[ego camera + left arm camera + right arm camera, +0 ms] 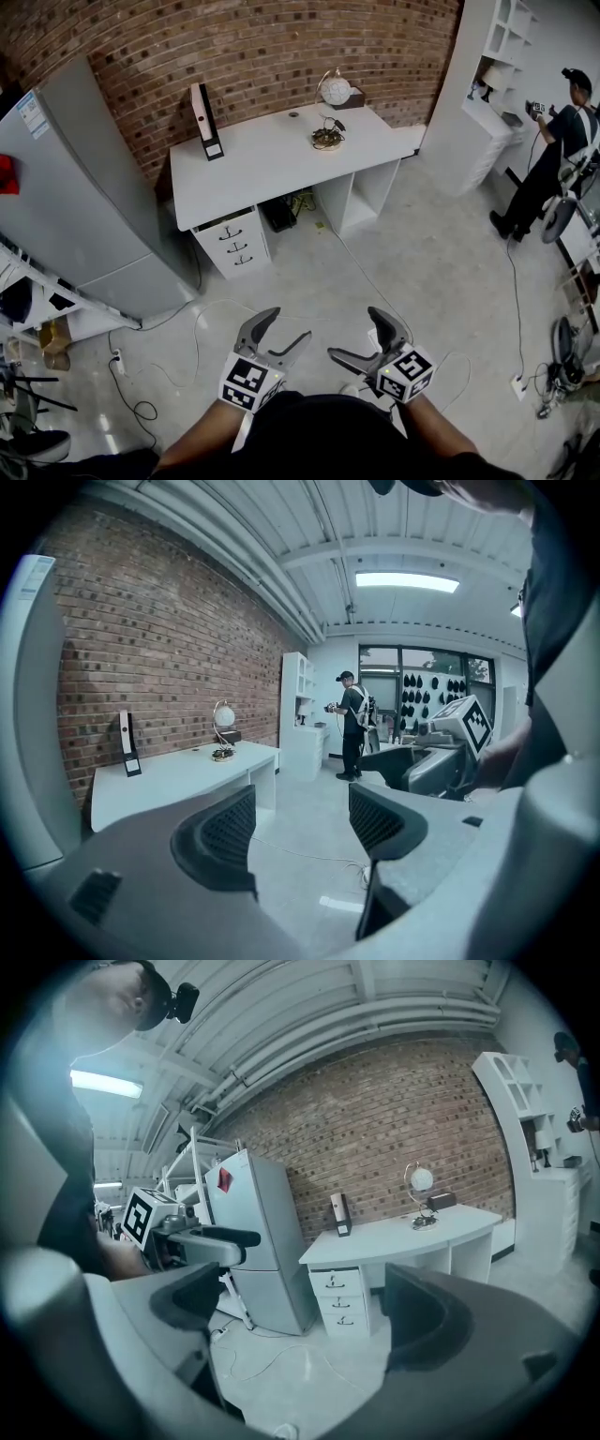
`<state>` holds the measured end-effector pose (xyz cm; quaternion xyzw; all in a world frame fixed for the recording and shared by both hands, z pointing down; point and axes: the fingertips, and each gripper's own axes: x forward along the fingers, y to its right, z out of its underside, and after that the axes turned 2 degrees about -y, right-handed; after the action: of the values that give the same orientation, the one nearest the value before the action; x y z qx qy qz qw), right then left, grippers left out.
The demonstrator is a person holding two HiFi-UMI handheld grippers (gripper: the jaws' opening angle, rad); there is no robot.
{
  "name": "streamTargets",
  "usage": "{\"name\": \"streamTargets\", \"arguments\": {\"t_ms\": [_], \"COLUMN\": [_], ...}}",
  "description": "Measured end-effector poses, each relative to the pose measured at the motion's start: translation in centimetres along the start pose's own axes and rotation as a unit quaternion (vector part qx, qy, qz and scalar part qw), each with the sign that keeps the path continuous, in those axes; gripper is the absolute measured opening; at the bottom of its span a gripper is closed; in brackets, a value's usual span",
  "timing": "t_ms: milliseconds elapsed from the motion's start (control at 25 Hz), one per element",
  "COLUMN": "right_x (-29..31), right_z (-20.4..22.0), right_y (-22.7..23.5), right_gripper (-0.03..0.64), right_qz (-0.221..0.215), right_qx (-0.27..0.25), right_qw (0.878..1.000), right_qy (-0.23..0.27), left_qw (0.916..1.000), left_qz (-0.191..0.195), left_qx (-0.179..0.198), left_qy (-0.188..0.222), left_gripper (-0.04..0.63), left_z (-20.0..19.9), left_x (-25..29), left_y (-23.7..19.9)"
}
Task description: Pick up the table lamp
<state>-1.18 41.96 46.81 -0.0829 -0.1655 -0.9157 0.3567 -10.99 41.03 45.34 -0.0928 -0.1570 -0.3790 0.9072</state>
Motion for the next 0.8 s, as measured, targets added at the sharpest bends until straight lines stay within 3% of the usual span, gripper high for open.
{"name": "streamTargets", "arguments": {"t_ms": [120,320,800], "right_x": [0.3,0.8,2.6], "right_z": [-0.4,-0.7,-0.3], "right_y": [-0.5,-0.8,-1.1], "right_gripper": [0.594,0.594,0.594], "right_qz": [-0.009,-0.014,-0.001], "right_qx": [-0.001,-0.003,-0.007], "right_qw": [1.000,1.000,1.000], "right_qy": [0.002,0.007,-0.019], "left_qw": [1.0000,0.9998,0.9995], "left_qz": [0.004,0.011,0.023], "left_qx": [-0.006,-0.016,0.014], "left_qy": [0.001,0.001,-0.016], "left_gripper": [0.311,0.336,0.354], "left_z": [-0.1,0.1,1.6], "left_x": [-0.1,0.1,0.2], "left_y": [-0.2,-0.7,-1.8]}}
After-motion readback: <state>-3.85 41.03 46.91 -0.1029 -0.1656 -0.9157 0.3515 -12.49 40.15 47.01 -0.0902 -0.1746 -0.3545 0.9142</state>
